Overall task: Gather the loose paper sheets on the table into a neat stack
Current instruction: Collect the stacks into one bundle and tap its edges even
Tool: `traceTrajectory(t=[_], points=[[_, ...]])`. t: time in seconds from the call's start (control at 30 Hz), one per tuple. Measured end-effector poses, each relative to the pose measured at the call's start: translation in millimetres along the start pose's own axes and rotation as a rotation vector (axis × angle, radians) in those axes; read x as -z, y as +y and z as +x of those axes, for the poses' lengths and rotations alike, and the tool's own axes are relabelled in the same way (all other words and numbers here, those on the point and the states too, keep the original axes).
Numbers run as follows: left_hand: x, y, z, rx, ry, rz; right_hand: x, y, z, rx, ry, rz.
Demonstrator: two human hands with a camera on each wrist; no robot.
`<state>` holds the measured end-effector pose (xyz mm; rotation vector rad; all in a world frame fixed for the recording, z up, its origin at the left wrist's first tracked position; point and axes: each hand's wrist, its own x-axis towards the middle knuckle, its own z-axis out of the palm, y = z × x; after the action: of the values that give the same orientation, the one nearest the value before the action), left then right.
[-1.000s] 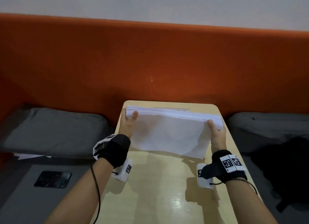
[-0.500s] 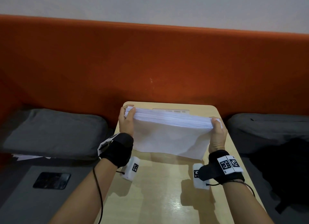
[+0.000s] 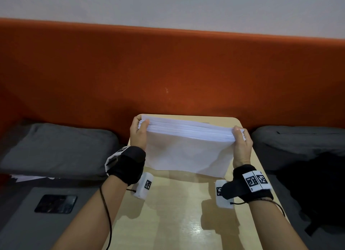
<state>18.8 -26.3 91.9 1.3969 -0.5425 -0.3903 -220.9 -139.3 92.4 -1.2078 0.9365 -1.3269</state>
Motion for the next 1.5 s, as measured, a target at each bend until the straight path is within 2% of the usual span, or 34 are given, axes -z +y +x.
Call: traceTrajectory(t=[0.17, 0.3, 0.37, 0.4, 0.47, 0.57, 0.7, 0.87, 0.97, 1.1, 1.27, 1.33, 1.4, 1.43, 1.47, 1.5], points=[[5, -7, -3, 0.005, -0.036, -0.067, 5, 3, 2, 0.012, -0.062, 0.004], [15, -20, -18, -0.022, -0.117, -0.147, 24, 29, -7, -0.044, -0.141, -0.047], [20, -30, -26, -0.026, -0.198, -0.079, 30, 38, -18, -0.110, -0.188, -0.093], [22, -38, -26, 0.022, -0.217, -0.022, 30, 39, -23, -0.157, -0.193, -0.086], [22, -47, -22, 0.093, -0.175, 0.085, 28, 40, -28, -0.177, -0.189, -0.070], [19, -50, -17, 0.059, -0.125, 0.153, 27, 49, -21, -0.167, -0.141, -0.117], [5, -29, -21, 0.026, -0.047, 0.102, 18, 44, -15, -0.145, -0.048, -0.098], [9, -14, -10, -0.060, 0.018, -0.007, 6, 15, -4, -0.050, -0.062, -0.017], [18, -20, -7, -0.057, -0.024, 0.003, 7, 21, -7, -0.058, -0.105, -0.062], [31, -37, -13, -0.001, -0.113, 0.064, 14, 42, -21, -0.140, -0.182, -0.116], [32, -27, -9, 0.011, -0.109, 0.050, 13, 36, -16, -0.158, -0.234, -0.126], [30, -20, -4, -0.141, -0.006, 0.221, 12, 32, -16, -0.158, -0.238, -0.127], [22, -5, -2, -0.528, 0.038, 0.559, 7, 29, -19, -0.139, -0.242, -0.117], [14, 3, -1, -0.745, -0.022, 0.717, 4, 28, -20, -0.115, -0.251, -0.113], [3, 14, -3, -0.926, -0.140, 0.851, 0, 26, -22, -0.085, -0.259, -0.115], [-8, 24, -5, -1.044, -0.278, 0.968, -3, 25, -23, -0.060, -0.268, -0.119]])
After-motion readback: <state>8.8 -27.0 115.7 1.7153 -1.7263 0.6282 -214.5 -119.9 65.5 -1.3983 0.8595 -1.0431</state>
